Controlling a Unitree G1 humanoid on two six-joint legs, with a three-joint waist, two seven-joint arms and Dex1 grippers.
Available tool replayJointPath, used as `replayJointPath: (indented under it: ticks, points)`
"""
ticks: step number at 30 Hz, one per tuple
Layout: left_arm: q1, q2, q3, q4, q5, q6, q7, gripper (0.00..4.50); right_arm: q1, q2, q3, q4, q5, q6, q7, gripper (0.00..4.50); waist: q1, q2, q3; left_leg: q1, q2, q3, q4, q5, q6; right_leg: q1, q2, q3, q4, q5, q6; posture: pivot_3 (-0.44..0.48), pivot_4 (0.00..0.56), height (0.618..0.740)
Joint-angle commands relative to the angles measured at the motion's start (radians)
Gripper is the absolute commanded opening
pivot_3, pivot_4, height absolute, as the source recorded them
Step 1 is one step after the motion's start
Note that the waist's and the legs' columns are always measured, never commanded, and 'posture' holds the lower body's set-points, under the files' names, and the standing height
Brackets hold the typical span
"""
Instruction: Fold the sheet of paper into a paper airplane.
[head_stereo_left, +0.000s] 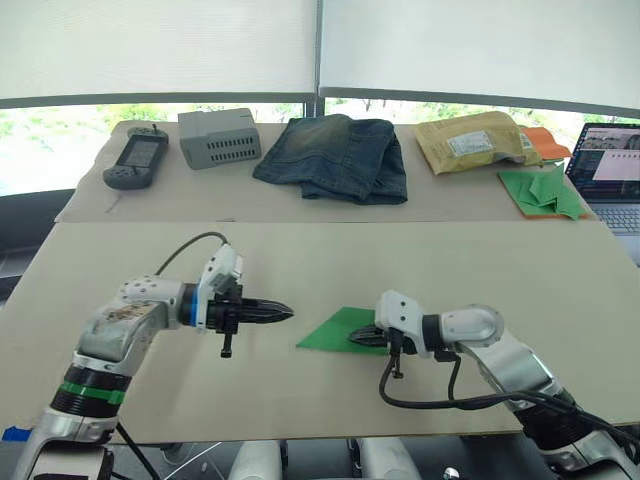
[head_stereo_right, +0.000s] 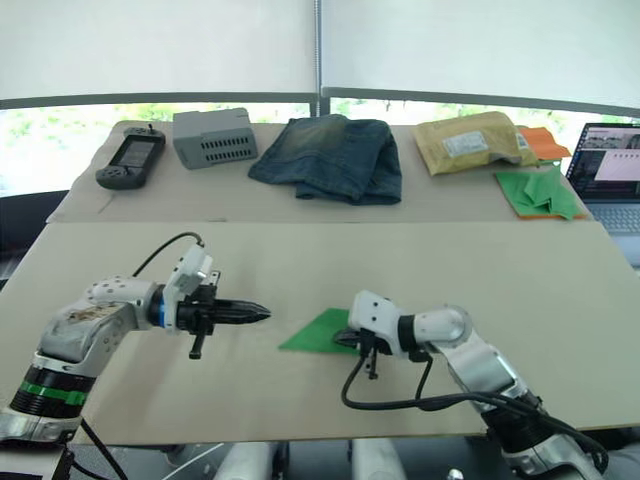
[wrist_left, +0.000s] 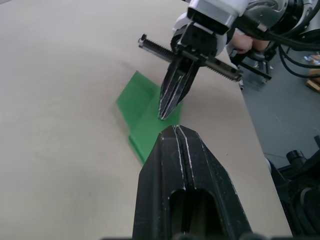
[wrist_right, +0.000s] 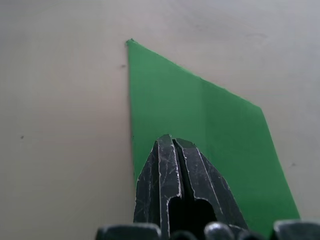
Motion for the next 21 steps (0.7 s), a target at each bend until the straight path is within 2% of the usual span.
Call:
replayJointPath:
  ticks: [1, 10, 13, 21]
  points:
    - [-0.037, -0.039, -0.064, 0.003, 0.036, -0.024, 0.0, 0.0, 0.023, -0.004, -0.003, -0.022, -0.023, -0.024, -0.018, 0.01, 0.003, 0.0, 0.0, 0.0, 0.0, 0.0, 0.0, 0.0, 0.0, 0.0, 0.0, 0.0, 0.0, 0.0, 0.0, 0.0, 0.15, 0.728]
    - [-0.061, -0.118, -0.218, 0.129, 0.221, -0.163, 0.026, 0.0, 0.075, -0.01, -0.032, -0.065, -0.027, 0.007, -0.069, 0.01, 0.012, 0.0, 0.0, 0.001, 0.0, 0.0, 0.0, 0.0, 0.0, 0.001, 0.001, 0.0, 0.0, 0.0, 0.0, 0.0, 0.15, 0.728]
    - [-0.079, -0.147, -0.231, 0.152, 0.261, -0.169, 0.067, 0.0, 0.094, -0.012, -0.05, -0.091, -0.014, 0.013, -0.078, 0.01, 0.013, 0.0, 0.0, 0.0, 0.0, 0.0, 0.001, 0.0, 0.0, 0.001, 0.001, 0.0, 0.0, 0.0, 0.0, 0.0, 0.15, 0.728]
    - [-0.039, -0.149, -0.272, 0.153, 0.341, -0.19, 0.107, 0.0, 0.131, -0.02, -0.113, -0.156, 0.003, 0.034, -0.105, 0.01, 0.014, 0.0, 0.0, 0.001, 0.0, 0.0, 0.001, 0.0, 0.0, 0.002, 0.001, 0.0, 0.0, 0.0, 0.0, 0.0, 0.15, 0.728]
